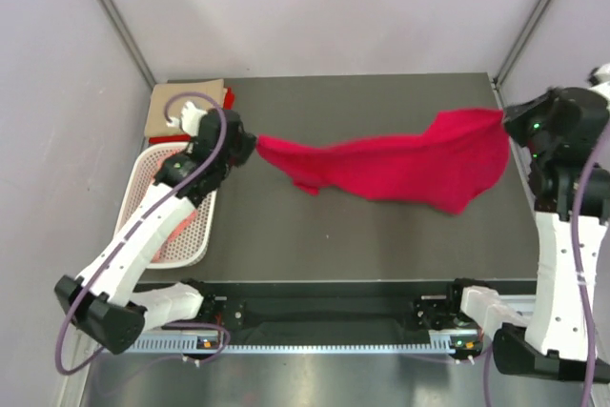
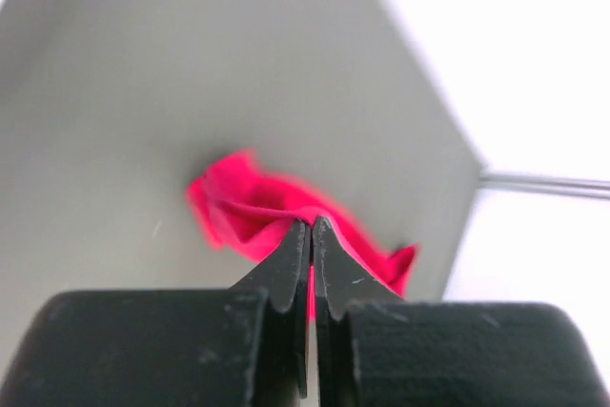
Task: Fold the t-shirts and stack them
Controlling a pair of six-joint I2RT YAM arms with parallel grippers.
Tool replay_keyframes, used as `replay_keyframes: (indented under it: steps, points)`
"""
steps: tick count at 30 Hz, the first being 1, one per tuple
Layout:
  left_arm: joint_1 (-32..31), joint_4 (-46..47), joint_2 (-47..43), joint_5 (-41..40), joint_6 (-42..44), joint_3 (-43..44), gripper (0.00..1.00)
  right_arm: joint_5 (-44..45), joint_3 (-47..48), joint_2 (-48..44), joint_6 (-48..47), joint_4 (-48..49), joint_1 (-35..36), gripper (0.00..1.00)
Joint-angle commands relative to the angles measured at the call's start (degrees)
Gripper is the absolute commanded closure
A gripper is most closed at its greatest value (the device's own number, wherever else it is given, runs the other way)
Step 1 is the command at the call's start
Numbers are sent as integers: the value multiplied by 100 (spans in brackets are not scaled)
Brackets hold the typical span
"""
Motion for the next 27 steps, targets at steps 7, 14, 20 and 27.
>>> replay_keyframes:
  steps: [7,14,20,27]
  points:
    - [54,213,-1015,-383,2166,1320,100,-40,1434,-1062,-412,82,-38,100]
    - [54,-7,-1534,584,1929,1514,100,-225,1460,-1935,-219,-59,-47,100]
    - [54,-70,-1175,339,2324,1971,100,-392,1181,-1611,-79,212,-38,100]
    - [89,861,230,-74,2764,2269,100,-726,81,-504,-166,2584,-38,100]
